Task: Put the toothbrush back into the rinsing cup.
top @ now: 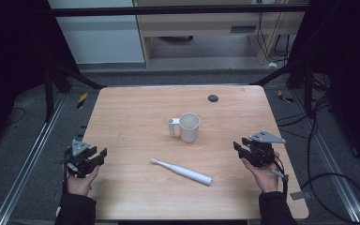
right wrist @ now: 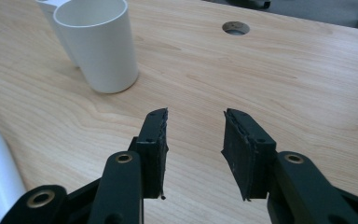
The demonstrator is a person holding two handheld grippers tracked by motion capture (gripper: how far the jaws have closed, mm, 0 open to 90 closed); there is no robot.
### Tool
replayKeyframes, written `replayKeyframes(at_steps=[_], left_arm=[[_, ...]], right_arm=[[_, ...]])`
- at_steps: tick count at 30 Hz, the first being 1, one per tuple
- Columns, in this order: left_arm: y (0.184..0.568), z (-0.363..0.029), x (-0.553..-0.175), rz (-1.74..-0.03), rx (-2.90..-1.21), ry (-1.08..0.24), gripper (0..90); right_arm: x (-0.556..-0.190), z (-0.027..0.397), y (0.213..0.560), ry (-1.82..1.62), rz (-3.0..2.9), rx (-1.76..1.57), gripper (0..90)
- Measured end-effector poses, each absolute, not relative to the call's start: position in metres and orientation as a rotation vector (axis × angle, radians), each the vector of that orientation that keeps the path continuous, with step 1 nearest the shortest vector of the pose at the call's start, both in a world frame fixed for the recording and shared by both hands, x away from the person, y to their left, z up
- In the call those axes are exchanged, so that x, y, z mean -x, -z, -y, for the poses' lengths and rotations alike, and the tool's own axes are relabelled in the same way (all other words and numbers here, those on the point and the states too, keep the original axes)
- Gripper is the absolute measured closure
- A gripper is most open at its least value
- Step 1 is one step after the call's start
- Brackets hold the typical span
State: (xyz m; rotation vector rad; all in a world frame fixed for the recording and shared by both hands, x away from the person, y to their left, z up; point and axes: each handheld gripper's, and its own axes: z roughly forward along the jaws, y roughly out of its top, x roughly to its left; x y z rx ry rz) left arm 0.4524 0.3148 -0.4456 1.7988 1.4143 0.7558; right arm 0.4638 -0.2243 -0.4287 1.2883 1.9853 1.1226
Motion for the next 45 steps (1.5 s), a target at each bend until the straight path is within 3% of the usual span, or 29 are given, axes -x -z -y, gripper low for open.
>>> replayKeyframes(at_steps=[9, 23, 45], left_arm=[[0.451, -0.311, -0.444, -1.394, -1.847, -0.748, 57.7], [0.454, -0.312, -0.443, -1.382, -1.868, -0.757, 52.2], [0.460, -0.315, -0.448, -1.393, -1.890, -0.763, 49.1]], right_arm=[[-0.458, 0.221, 0.418, -1.133, -2.018, -1.253, 59.3], [-0.461, 0.203, 0.409, -1.106, -2.111, -1.203, 57.3], [-0.481, 0.148, 0.385, -1.089, -2.278, -1.088, 55.1]])
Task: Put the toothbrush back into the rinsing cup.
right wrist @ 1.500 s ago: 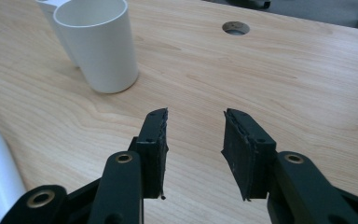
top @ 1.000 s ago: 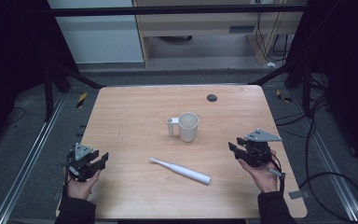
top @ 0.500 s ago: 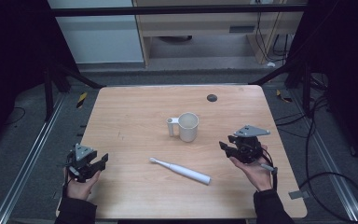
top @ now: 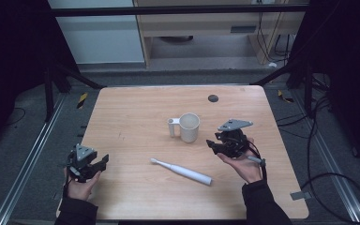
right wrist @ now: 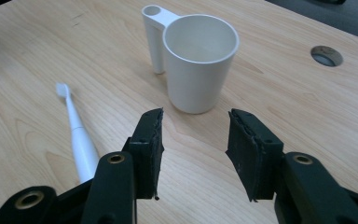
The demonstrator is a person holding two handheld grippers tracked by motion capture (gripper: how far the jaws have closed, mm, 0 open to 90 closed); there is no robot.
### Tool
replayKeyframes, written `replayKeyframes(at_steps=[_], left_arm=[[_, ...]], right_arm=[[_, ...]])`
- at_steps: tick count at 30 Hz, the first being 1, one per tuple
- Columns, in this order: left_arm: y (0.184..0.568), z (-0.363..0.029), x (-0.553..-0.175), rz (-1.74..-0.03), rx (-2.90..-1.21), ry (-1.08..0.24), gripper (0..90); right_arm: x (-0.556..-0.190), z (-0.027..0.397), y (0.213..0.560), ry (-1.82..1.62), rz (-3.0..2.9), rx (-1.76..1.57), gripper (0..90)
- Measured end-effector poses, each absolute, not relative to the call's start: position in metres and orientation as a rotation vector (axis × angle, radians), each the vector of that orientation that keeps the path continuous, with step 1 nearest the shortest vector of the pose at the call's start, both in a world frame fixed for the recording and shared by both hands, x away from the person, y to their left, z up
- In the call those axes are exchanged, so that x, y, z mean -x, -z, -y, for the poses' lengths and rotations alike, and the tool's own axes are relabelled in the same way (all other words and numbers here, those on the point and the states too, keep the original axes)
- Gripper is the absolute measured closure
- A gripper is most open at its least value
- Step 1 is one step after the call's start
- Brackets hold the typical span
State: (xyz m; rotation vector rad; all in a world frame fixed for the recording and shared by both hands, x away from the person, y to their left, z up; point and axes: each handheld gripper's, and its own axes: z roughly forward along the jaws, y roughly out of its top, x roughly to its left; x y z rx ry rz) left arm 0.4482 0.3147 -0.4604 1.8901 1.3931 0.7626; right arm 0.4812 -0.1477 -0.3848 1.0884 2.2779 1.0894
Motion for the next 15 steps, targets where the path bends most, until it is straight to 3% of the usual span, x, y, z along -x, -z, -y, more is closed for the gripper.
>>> replayKeyframes(at_steps=[15], left_arm=[[0.462, -0.314, -0.450, -1.382, -1.912, -0.799, 49.5]], right_arm=[[-0.488, 0.114, 0.384, -1.046, -2.383, -1.005, 54.2]])
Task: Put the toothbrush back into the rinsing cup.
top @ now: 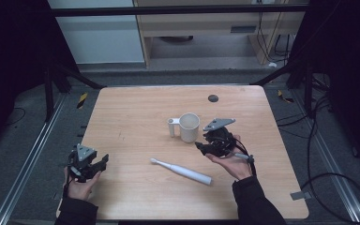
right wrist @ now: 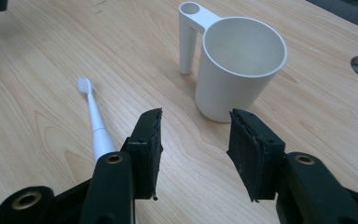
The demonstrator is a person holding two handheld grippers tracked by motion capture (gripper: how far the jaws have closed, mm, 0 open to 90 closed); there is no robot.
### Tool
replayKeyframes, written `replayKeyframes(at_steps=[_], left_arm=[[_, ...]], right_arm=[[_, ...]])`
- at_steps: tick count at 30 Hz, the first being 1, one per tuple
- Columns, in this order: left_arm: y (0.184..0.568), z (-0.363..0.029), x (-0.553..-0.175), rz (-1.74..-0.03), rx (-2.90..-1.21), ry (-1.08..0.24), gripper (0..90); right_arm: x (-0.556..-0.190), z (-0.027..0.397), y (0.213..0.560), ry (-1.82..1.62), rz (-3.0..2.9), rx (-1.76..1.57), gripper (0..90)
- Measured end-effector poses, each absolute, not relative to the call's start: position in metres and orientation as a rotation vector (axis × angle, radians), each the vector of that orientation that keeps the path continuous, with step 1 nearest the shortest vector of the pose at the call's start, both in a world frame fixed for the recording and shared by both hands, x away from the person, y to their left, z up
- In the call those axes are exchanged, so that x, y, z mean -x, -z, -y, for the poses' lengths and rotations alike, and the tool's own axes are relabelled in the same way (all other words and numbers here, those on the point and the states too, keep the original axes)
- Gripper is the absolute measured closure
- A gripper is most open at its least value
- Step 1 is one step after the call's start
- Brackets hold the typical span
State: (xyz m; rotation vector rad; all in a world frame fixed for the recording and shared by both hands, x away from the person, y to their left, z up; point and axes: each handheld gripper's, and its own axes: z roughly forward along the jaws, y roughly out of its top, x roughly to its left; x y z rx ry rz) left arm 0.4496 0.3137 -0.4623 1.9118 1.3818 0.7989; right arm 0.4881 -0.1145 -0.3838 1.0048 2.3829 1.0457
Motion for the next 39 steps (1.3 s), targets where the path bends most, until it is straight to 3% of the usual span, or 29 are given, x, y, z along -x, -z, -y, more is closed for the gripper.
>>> replayKeyframes(at_steps=[21, 39], left_arm=[[0.462, -0.313, -0.451, -1.378, -1.920, -0.798, 49.7], [0.463, -0.313, -0.452, -1.380, -1.923, -0.785, 48.8]], right_arm=[[-0.489, 0.080, 0.396, -1.016, -2.471, -0.917, 48.8], [-0.491, 0.054, 0.413, -0.916, -2.609, -0.843, 49.8]])
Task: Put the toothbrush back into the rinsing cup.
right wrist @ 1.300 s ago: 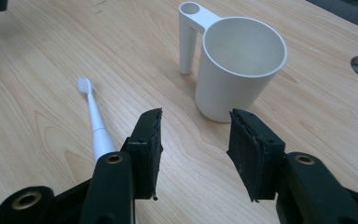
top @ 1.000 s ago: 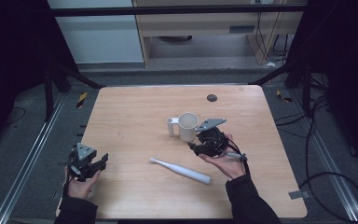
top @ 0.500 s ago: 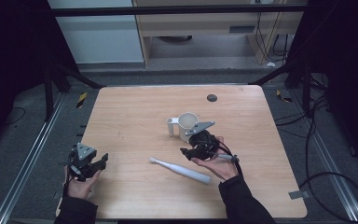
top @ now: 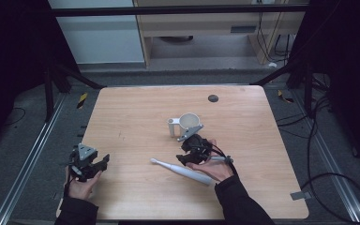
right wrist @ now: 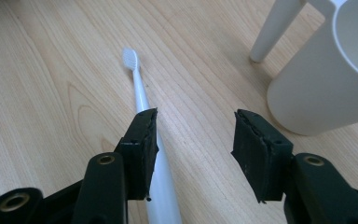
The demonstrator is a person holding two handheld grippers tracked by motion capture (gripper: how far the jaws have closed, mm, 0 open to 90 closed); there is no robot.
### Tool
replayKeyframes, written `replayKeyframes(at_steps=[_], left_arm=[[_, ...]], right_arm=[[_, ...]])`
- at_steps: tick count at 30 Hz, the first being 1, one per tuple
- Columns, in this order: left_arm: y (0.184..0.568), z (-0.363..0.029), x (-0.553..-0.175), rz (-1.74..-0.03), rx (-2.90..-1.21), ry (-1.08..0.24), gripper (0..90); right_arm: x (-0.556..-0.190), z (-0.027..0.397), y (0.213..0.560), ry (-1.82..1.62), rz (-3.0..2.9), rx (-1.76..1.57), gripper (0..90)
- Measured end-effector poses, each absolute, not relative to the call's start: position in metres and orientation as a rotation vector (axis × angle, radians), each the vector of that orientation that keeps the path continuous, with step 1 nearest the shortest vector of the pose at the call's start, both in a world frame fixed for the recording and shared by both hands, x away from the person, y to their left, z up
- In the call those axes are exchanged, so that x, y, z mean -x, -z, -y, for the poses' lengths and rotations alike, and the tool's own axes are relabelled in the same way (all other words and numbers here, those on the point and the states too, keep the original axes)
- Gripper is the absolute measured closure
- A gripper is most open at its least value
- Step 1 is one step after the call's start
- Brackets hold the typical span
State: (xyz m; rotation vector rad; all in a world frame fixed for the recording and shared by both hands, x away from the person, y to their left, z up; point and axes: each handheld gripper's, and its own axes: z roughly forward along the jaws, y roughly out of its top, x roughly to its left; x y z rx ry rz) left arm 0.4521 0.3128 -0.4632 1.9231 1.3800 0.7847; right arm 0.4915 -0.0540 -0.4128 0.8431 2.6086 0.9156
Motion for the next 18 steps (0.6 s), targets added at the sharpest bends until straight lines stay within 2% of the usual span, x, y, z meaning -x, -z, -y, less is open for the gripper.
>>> replayKeyframes(at_steps=[18], left_arm=[[0.463, -0.313, -0.452, -1.377, -1.932, -0.781, 48.6]], right_arm=[[-0.492, 0.041, 0.424, -0.836, -2.694, -0.808, 51.6]])
